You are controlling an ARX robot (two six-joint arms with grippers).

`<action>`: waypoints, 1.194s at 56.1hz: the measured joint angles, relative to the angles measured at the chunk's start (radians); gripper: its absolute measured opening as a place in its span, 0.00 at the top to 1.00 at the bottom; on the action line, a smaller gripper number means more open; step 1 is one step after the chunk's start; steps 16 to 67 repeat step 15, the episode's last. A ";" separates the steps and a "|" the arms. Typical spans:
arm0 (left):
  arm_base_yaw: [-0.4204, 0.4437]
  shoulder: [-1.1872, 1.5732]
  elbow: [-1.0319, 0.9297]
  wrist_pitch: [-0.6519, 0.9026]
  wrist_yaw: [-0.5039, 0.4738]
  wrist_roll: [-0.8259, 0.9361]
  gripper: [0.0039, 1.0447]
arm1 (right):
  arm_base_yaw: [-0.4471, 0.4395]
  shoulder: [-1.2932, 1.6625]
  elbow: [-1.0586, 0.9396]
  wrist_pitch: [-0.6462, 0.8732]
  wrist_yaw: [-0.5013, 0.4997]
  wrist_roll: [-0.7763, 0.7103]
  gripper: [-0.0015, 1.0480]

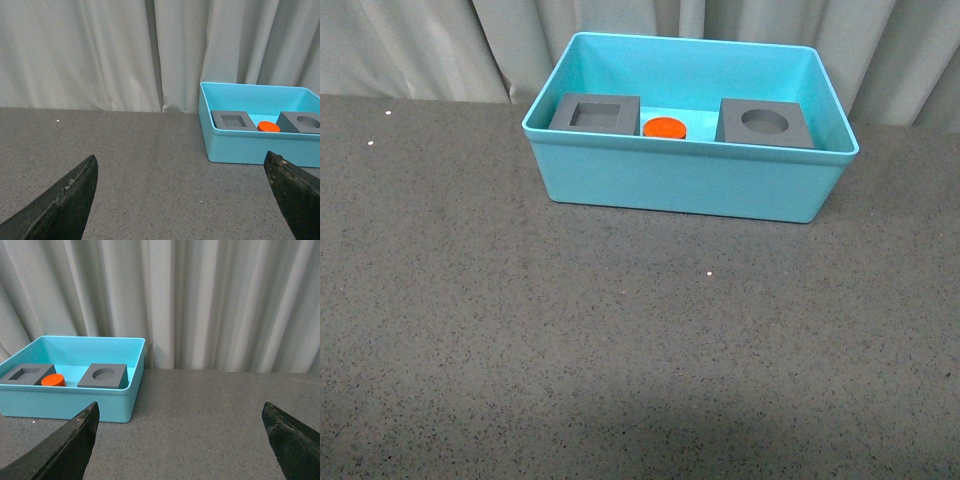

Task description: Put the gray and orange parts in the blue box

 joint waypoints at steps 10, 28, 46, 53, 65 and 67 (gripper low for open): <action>0.000 0.000 0.000 0.000 0.000 0.000 0.06 | 0.000 0.000 0.000 0.000 0.000 0.000 0.09; 0.000 0.000 0.000 0.000 0.000 0.000 0.06 | 0.000 0.000 0.000 0.000 0.000 0.000 0.09; 0.000 0.000 0.000 0.000 0.000 0.000 0.06 | 0.000 0.000 0.000 0.000 0.000 0.000 0.09; 0.000 0.000 0.000 0.000 0.000 0.000 0.06 | 0.000 0.000 0.000 0.000 0.000 0.000 0.09; 0.000 0.000 0.000 0.000 0.000 0.000 0.06 | 0.000 0.000 0.000 0.000 0.000 0.000 0.09; 0.000 0.000 0.000 0.000 0.000 0.000 0.06 | 0.000 0.000 0.000 0.000 0.000 0.000 0.09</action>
